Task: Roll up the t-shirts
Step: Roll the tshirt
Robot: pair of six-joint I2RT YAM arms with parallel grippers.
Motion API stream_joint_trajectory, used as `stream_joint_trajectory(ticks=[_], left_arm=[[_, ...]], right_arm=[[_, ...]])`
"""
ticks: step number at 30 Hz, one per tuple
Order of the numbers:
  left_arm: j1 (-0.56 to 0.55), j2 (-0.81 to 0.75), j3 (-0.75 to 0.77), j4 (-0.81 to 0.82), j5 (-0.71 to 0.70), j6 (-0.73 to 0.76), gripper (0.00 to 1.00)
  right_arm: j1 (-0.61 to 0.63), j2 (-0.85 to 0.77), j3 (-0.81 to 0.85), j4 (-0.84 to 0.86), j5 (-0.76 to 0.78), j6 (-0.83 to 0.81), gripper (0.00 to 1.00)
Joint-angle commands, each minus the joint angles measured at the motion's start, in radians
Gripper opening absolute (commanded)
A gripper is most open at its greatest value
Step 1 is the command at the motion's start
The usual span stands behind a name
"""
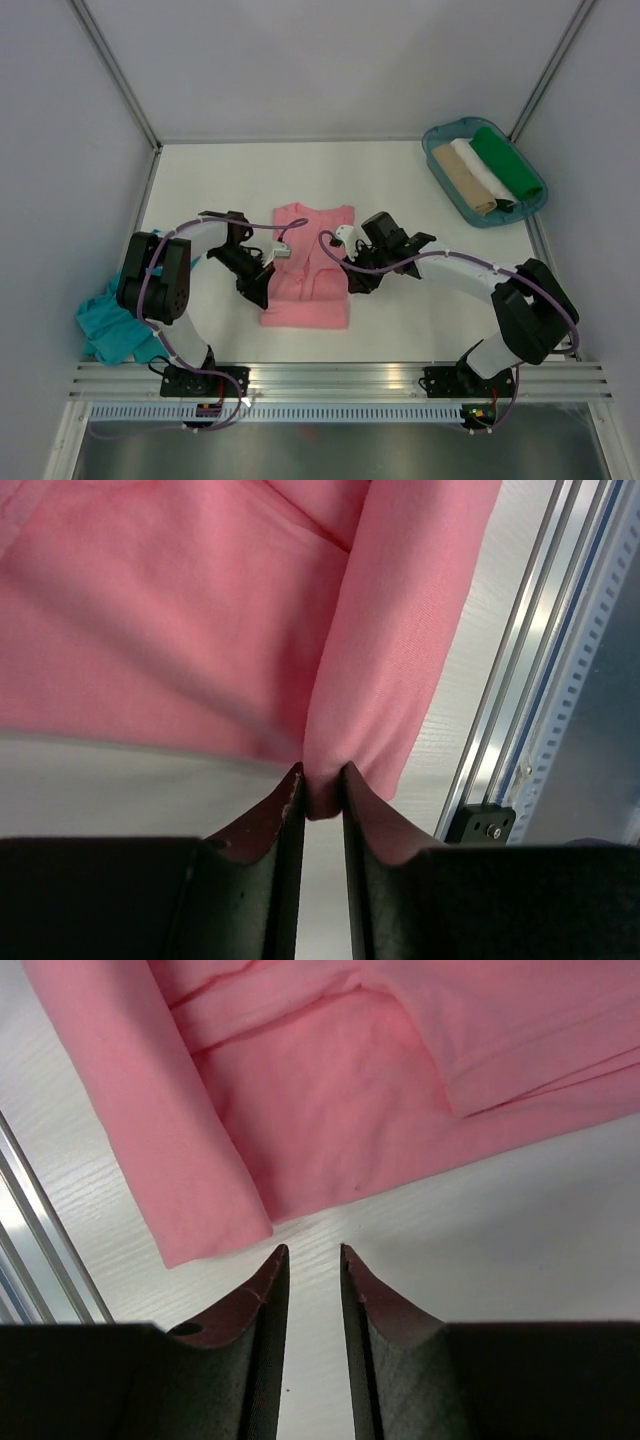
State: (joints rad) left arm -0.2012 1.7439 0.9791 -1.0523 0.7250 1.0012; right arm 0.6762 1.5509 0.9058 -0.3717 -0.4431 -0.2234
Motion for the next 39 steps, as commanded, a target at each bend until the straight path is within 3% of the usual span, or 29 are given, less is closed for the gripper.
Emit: stream_joint_trajectory(ticks=[1,16,19,22,25,29,32,36,39], left_arm=[[0.008,-0.010,0.015,0.038,-0.012,-0.061,0.27],[0.036,-0.104,0.029,0.207,-0.107,-0.355,0.32],[0.037,-0.173,0.029,0.207,-0.093,-0.377,0.32],[0.037,-0.265,0.039,0.207,-0.101,-0.392,0.32],[0.036,-0.418,0.026,0.210,-0.145,-0.308,0.33],[0.028,-0.688,-0.136,0.244,-0.125,-0.083,0.50],[-0.035,-0.860,-0.313,0.278,-0.131,-0.010,0.59],[-0.320,-0.919,-0.421,0.388,-0.364,-0.176,0.57],[-0.392,-0.937,-0.479,0.439,-0.436,-0.184,0.57]], right_arm=[[0.005,-0.080,0.009,0.022,0.020,0.016,0.33],[0.112,-0.175,-0.107,0.134,0.070,0.052,0.31],[0.141,-0.186,-0.111,0.132,0.116,0.027,0.32],[0.219,-0.202,-0.111,0.125,0.228,-0.023,0.43],[0.318,-0.250,-0.146,0.142,0.325,-0.050,0.46],[0.381,-0.333,-0.258,0.253,0.349,-0.131,0.60],[0.427,-0.316,-0.294,0.275,0.376,-0.191,0.60],[0.519,-0.253,-0.301,0.254,0.504,-0.235,0.59],[0.563,-0.238,-0.311,0.280,0.553,-0.240,0.59]])
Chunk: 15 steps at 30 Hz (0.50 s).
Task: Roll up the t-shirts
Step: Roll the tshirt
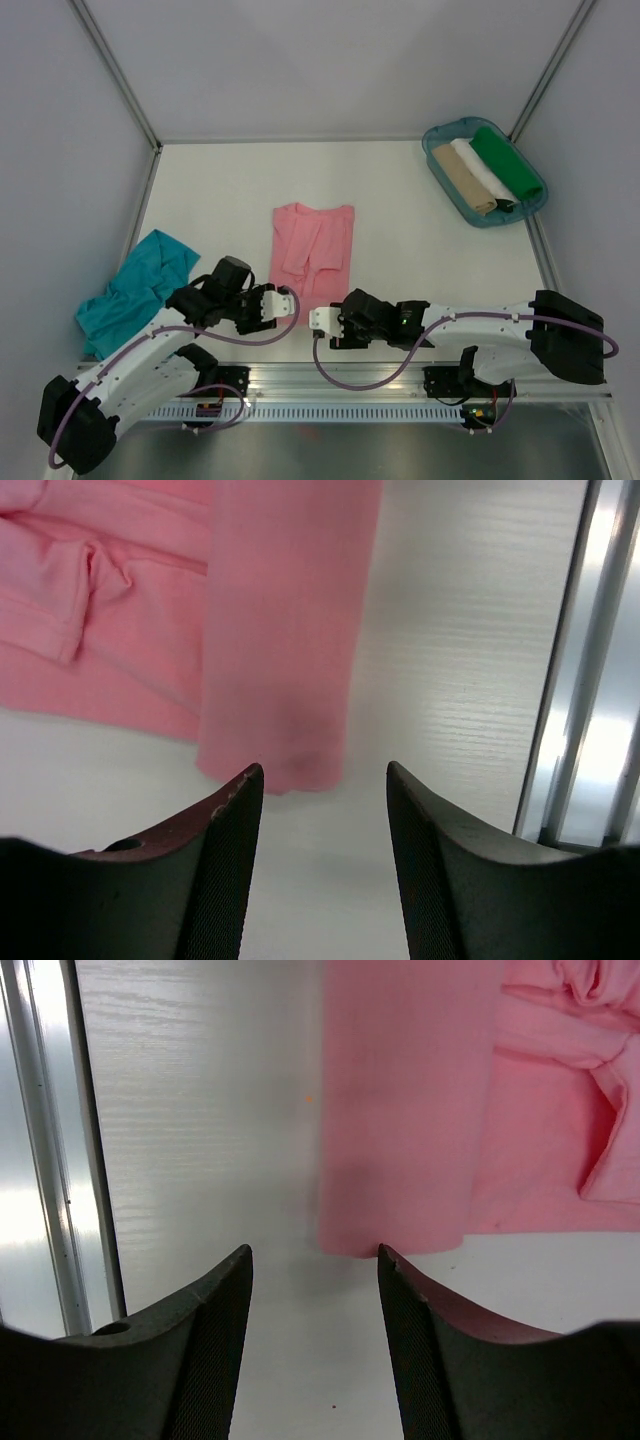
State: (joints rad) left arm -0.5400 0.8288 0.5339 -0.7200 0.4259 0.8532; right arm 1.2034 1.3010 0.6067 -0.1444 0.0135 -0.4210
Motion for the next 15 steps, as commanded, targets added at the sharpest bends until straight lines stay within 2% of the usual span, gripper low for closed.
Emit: stream_joint_trajectory(ticks=[1,5,15], left_arm=[[-0.061,-0.033,-0.047,0.119,-0.153,-0.026,0.57],[-0.074,-0.037,-0.100,0.131,-0.147,0.023,0.58],[-0.146,0.069,-0.101,0.145,-0.110,-0.045,0.55]], right_arm=[[0.039,0.011,-0.010,0.055,0.108,-0.032,0.59],[0.053,0.015,-0.005,0.062,0.152,-0.036,0.59],[0.054,0.047,-0.008,0.094,0.140,-0.047,0.60]])
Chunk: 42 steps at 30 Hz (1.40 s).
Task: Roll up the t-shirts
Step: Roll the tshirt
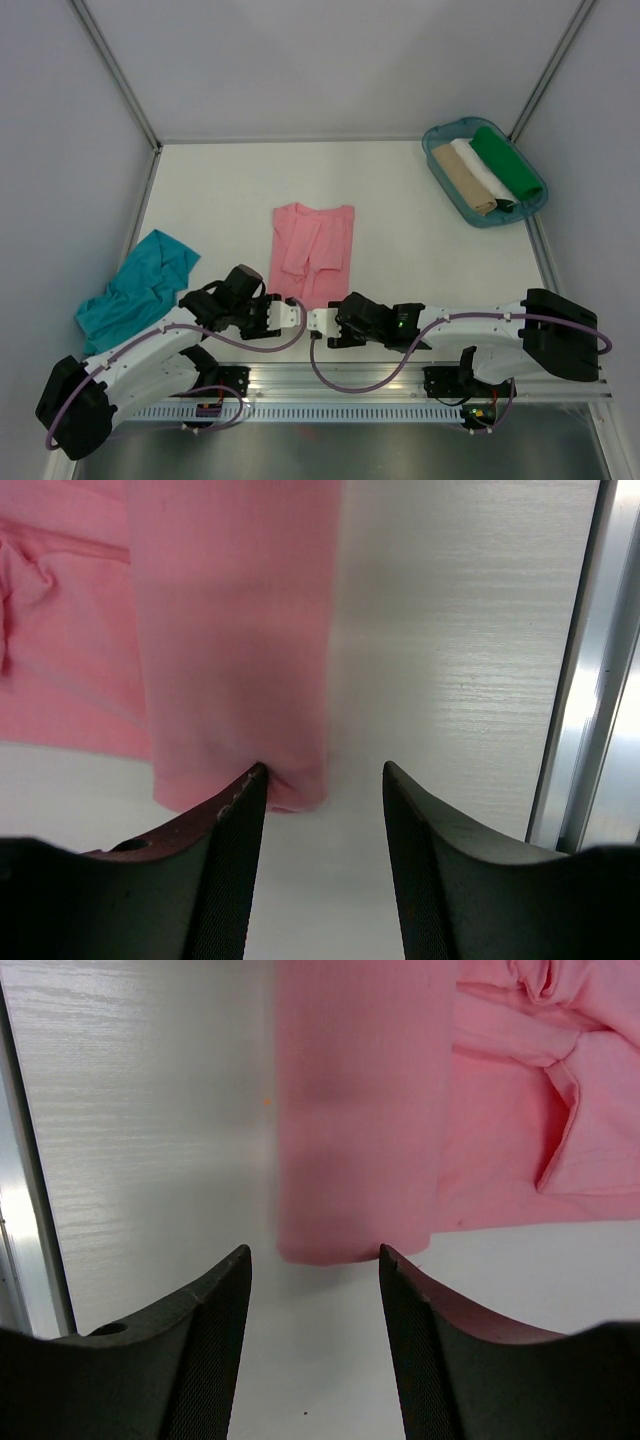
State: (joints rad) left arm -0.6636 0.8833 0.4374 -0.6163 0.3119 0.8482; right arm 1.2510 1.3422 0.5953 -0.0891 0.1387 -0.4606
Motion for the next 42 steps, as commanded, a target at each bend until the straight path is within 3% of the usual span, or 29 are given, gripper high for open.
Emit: stream_joint_trajectory(ticks=[1,14,23,26,29,30,34,42], left_arm=[[-0.022,0.016,-0.011,0.044,-0.006,-0.041,0.55],[-0.024,0.066,-0.062,0.098,-0.074,-0.032,0.52],[-0.024,0.077,-0.080,0.110,-0.083,-0.046,0.46],[-0.024,0.080,-0.086,0.110,-0.092,-0.054,0.40],[-0.024,0.074,-0.089,0.110,-0.092,-0.058,0.32],[-0.024,0.072,-0.089,0.110,-0.091,-0.060,0.23],[-0.022,0.074,-0.065,0.075,-0.071,-0.057,0.03],[-0.016,0.079,0.079,-0.150,0.058,-0.061,0.02]], right_arm=[[0.007,0.006,0.000,0.043,0.013,-0.001,0.60],[-0.033,0.031,-0.034,0.081,-0.028,-0.003,0.62],[-0.036,0.150,0.026,0.058,-0.008,-0.027,0.58],[-0.038,0.150,0.031,0.040,-0.013,-0.015,0.51],[-0.042,0.137,0.032,0.023,-0.033,0.007,0.30],[-0.045,0.132,0.034,0.019,-0.043,0.014,0.20],[-0.070,0.098,0.076,-0.041,-0.115,0.046,0.00],[-0.128,0.035,0.169,-0.294,-0.442,0.060,0.00]])
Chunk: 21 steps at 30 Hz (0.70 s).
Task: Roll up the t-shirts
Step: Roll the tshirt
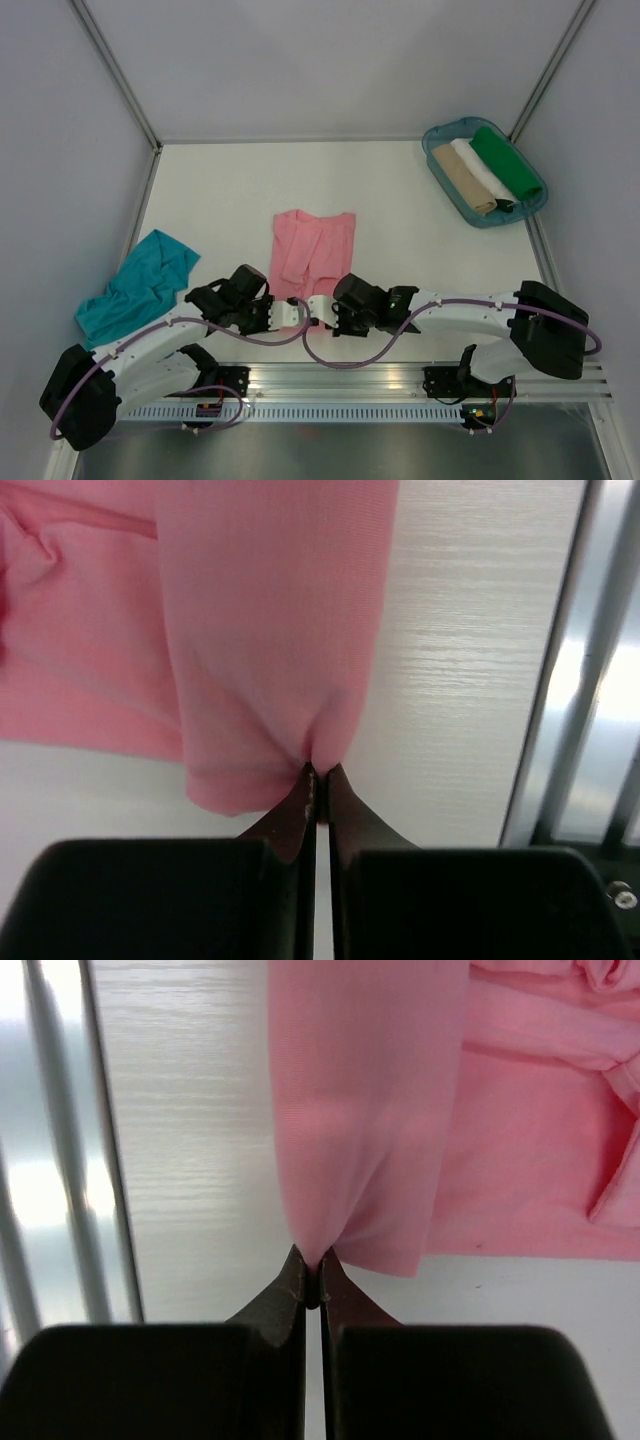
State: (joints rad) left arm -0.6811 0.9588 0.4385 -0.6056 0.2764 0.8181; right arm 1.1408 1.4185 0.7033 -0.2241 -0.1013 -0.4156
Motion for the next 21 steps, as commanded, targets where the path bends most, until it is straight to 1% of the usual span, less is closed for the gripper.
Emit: stream_joint_trajectory(ticks=[1,2,4,5,6,9,10,12,13,14,15,18,21], left_arm=[[0.005,0.001,0.095,-0.195,0.112,0.001,0.02],[0.008,0.006,0.114,-0.260,0.153,0.015,0.02],[0.009,0.020,0.169,-0.342,0.211,0.070,0.02],[0.011,0.046,0.186,-0.403,0.255,0.079,0.02],[0.014,0.064,0.212,-0.425,0.267,0.084,0.02],[0.063,0.118,0.239,-0.439,0.299,0.095,0.02],[0.116,0.130,0.247,-0.436,0.311,0.099,0.02],[0.179,0.187,0.275,-0.433,0.349,0.113,0.02],[0.243,0.213,0.285,-0.434,0.359,0.119,0.02],[0.270,0.239,0.296,-0.431,0.371,0.124,0.02],[0.288,0.289,0.316,-0.425,0.371,0.130,0.02],[0.331,0.349,0.339,-0.399,0.360,0.121,0.02],[0.363,0.422,0.351,-0.358,0.354,0.112,0.02]], right_arm=[[-0.035,-0.044,0.083,-0.188,-0.224,0.011,0.00],[-0.042,-0.046,0.096,-0.219,-0.276,0.000,0.00],[-0.073,-0.052,0.122,-0.297,-0.334,-0.032,0.00],[-0.088,-0.052,0.131,-0.319,-0.400,-0.060,0.00],[-0.105,-0.040,0.142,-0.355,-0.441,-0.071,0.00],[-0.209,0.020,0.183,-0.418,-0.526,-0.101,0.00],[-0.222,0.037,0.194,-0.417,-0.526,-0.095,0.00],[-0.242,0.077,0.200,-0.378,-0.508,-0.059,0.00],[-0.248,0.088,0.200,-0.361,-0.512,-0.049,0.00],[-0.253,0.097,0.202,-0.344,-0.515,-0.036,0.00],[-0.265,0.109,0.203,-0.312,-0.518,-0.016,0.00],[-0.295,0.122,0.203,-0.264,-0.512,0.024,0.00],[-0.360,0.141,0.194,-0.224,-0.488,0.076,0.00]])
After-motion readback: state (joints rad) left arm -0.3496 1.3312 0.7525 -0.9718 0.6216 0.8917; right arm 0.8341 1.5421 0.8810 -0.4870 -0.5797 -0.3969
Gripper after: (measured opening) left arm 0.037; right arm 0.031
